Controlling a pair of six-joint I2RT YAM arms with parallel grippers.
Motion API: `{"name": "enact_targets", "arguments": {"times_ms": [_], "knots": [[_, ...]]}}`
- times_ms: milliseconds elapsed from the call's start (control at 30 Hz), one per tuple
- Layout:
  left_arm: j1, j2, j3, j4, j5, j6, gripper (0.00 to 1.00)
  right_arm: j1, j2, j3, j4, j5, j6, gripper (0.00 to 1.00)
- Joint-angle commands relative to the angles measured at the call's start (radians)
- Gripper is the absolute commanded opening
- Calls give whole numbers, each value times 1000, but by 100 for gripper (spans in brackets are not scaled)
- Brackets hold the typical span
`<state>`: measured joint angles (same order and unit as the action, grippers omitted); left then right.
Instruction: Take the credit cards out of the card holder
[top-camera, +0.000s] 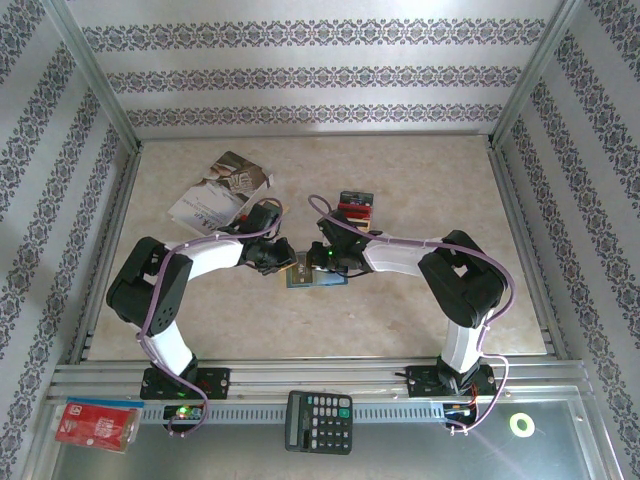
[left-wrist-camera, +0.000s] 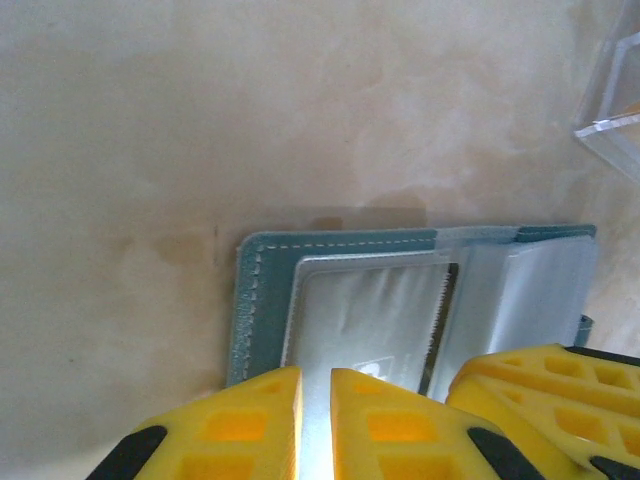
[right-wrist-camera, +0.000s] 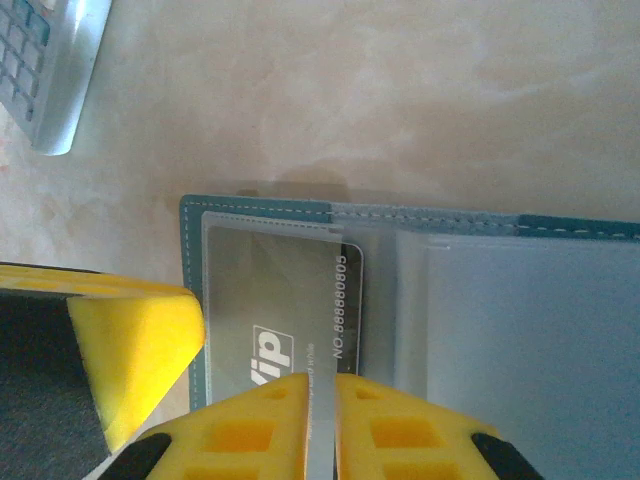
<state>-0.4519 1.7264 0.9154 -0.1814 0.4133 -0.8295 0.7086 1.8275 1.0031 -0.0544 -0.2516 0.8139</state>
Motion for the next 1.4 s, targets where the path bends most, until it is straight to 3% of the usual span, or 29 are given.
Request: {"name": "enact_targets", "arguments": {"times_ms": [0, 500, 1133, 1367], "knots": [[-13, 20, 14, -47, -18, 19, 14, -15, 13, -30, 38, 5, 29, 16], [-13, 39, 7, -63, -35, 24, 11, -48, 32, -82, 162, -98, 88, 14], [-13, 42, 24, -71, -30, 36, 9, -56, -65, -153, 249, -47, 70, 14], [-13, 43, 30, -73, -28, 38, 9, -54, -16, -128, 260, -127, 78, 15]]}}
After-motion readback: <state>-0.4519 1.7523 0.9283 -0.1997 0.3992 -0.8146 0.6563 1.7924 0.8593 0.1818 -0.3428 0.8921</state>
